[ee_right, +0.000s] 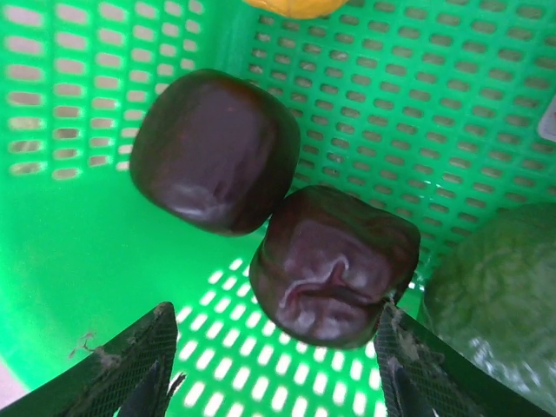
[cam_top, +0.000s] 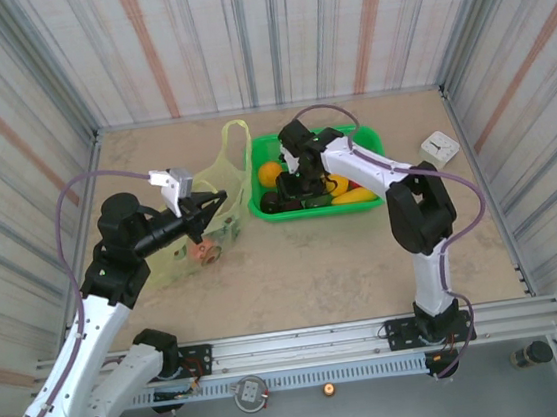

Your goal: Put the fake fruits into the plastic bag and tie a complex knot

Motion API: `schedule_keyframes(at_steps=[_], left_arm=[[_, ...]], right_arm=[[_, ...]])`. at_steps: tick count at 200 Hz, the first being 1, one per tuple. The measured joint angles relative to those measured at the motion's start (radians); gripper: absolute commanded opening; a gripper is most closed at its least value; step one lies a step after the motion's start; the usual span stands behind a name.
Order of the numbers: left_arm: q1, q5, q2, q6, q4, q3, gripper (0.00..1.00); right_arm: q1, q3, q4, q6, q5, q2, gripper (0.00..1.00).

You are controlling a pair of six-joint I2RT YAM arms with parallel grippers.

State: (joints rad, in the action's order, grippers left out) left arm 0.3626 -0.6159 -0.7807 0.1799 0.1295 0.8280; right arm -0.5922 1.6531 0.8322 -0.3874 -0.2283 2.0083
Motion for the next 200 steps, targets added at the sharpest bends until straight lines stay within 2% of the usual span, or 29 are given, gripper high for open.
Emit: schedule_keyframes(at_steps=[54,117,145,200], left_arm=[[0.000,0.000,0.000,0.000,0.000,0.000,0.00],[0.000,0.000,0.000,0.000,0.000,0.000,0.00],[0.000,0.000,0.000,0.000,0.000,0.000,0.00],[0.000,0.000,0.000,0.000,0.000,0.000,0.00]], right_arm=[[-0.002,0.014,0.013,0.005,0.045,0.102,0.64],[0.010,0.012,-0.031,0.005,0.048,0.096,0.48],[0.026,-0.026,-0.069,0.005,0.044,0.050,0.48],[0.108,-0.113,-0.143,0.003,-0.041,-0.162,0.48]])
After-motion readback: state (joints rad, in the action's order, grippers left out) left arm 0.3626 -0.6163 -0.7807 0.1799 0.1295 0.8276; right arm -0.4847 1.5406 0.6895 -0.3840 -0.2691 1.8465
